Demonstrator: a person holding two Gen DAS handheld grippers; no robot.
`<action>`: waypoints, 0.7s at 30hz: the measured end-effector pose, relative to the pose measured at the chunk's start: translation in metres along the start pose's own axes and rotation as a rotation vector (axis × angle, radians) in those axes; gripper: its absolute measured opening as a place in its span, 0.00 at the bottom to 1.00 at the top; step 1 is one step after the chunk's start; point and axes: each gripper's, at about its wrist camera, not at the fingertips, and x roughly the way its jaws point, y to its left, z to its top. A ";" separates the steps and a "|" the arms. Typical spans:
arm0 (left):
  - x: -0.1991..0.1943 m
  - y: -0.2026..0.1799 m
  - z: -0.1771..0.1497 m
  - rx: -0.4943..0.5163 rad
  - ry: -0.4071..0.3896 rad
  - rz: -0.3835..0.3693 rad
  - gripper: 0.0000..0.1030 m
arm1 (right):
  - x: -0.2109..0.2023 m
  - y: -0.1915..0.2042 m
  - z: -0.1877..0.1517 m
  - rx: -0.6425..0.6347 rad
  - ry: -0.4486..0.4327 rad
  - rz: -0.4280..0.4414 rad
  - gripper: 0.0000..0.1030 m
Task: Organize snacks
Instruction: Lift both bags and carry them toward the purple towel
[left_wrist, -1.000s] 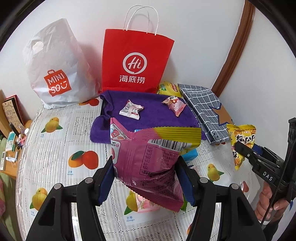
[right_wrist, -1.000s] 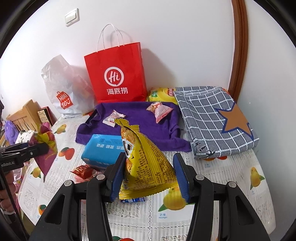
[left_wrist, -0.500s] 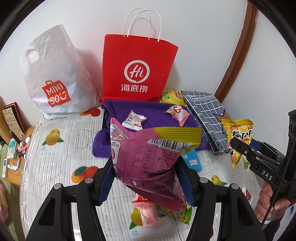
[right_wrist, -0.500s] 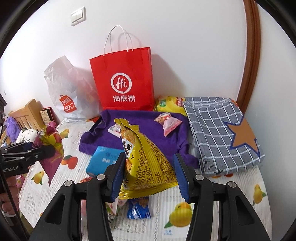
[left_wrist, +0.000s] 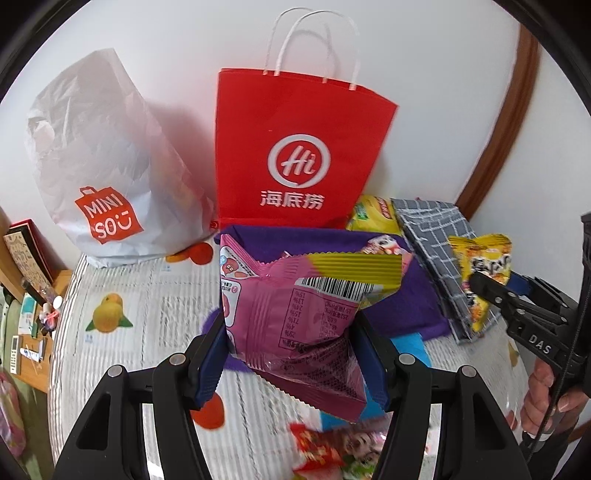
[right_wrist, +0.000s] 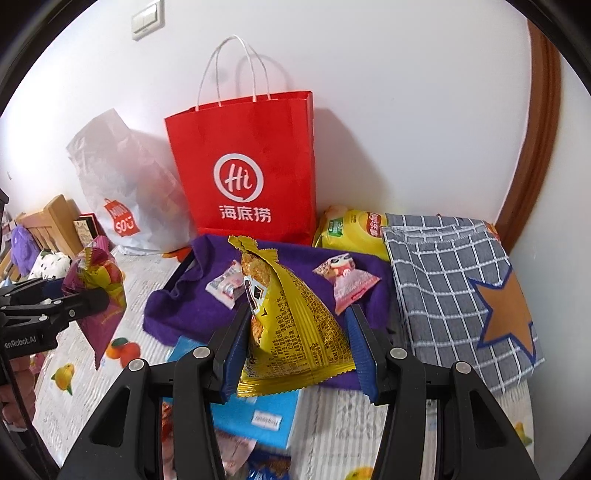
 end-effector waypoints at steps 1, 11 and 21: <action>0.005 0.004 0.004 -0.005 0.002 0.005 0.60 | 0.004 -0.003 0.003 0.004 -0.001 -0.005 0.49; 0.063 0.013 0.024 -0.027 0.070 0.011 0.60 | 0.055 -0.032 0.018 0.043 0.052 -0.007 0.49; 0.129 0.000 0.028 -0.005 0.179 0.029 0.60 | 0.120 -0.030 0.010 -0.008 0.178 0.029 0.49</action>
